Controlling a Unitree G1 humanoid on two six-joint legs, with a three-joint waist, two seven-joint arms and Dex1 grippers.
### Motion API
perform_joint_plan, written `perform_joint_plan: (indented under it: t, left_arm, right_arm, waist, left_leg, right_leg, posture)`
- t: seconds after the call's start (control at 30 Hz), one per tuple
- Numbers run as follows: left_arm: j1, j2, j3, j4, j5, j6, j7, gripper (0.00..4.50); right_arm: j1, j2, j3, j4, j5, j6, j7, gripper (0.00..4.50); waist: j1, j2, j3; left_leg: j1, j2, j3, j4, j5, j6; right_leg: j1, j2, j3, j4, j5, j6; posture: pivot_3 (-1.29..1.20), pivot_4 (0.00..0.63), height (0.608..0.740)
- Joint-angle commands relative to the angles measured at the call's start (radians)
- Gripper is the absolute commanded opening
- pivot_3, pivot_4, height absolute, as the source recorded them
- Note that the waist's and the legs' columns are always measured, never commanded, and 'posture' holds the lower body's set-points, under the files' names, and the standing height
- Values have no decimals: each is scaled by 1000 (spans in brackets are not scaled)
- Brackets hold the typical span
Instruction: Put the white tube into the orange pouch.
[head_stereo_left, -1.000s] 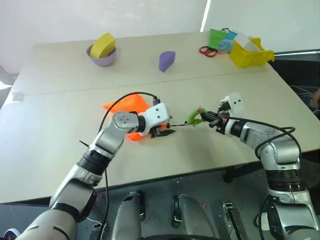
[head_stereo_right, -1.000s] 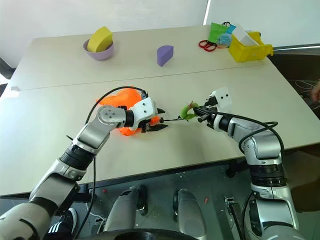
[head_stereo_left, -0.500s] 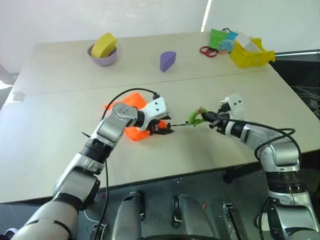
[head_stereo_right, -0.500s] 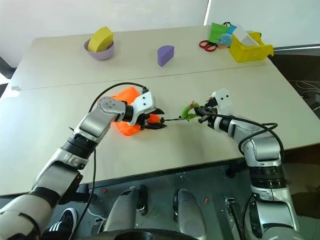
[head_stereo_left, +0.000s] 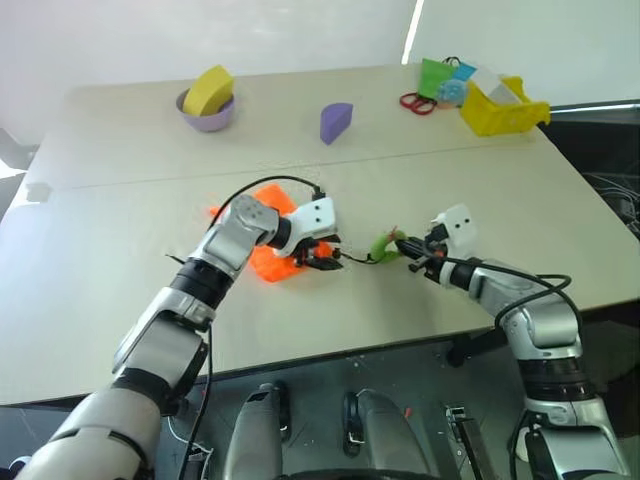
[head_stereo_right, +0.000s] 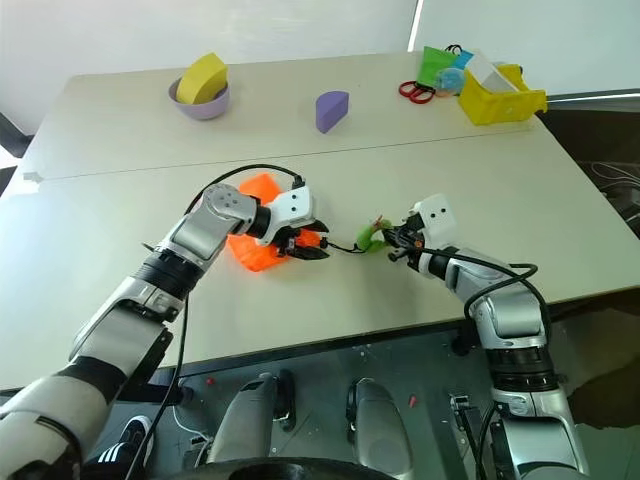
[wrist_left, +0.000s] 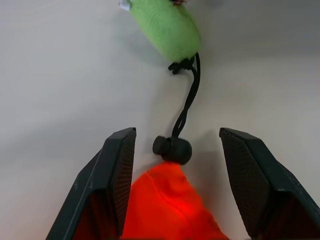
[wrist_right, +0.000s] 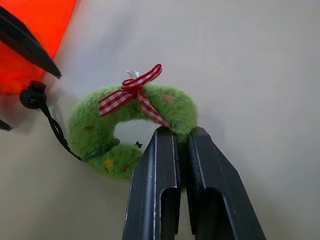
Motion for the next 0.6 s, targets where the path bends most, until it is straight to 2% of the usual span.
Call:
perform_joint_plan:
  t: [0.03,0.47,0.6]
  left_arm:
    - [-41,-6,-7,41,27,-66,-12,2827]
    - [-106,-22,12,203,59,-108,-37,2827]
    - [-113,-48,47,214,21,-82,-52,2827]
  right_arm:
    - [-7,0,-15,-38,-2,-13,-8,0]
    - [-31,6,1,-27,-20,-31,-6,0]
    - [-29,8,5,-29,-28,-32,-6,0]
  waist:
    - [0,0,0]
    - [0,0,0]
    - [0,0,0]
  left_leg:
    - [0,0,0,0,0,0]
    - [0,0,0,0,0,0]
    - [0,0,0,1,0,1]
  right_leg:
    - [0,0,0,0,0,0]
    - [0,0,0,0,0,0]
    - [0,0,0,1,0,0]
  posture:
    - [0,150,740]
    - [0,150,740]
    - [0,150,740]
